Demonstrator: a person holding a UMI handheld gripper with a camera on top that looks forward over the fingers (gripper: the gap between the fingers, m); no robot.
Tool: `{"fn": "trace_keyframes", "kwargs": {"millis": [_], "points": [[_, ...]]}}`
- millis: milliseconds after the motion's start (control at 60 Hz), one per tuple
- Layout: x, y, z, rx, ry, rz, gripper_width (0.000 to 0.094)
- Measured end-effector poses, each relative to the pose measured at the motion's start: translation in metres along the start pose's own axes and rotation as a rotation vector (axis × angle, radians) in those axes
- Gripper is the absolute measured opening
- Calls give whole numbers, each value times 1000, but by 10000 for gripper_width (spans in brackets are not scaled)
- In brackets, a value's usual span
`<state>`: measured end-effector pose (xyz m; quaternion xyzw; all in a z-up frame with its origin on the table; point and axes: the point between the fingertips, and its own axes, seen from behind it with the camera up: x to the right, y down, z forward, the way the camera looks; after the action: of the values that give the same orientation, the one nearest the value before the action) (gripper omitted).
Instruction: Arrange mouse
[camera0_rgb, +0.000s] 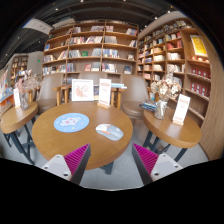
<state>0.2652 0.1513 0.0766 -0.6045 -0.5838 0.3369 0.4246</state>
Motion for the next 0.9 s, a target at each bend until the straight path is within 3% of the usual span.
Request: {"fn": "trace_keyframes", "kwargs": {"millis": [900], "points": [[11, 10, 200, -155, -53, 51, 856]]}}
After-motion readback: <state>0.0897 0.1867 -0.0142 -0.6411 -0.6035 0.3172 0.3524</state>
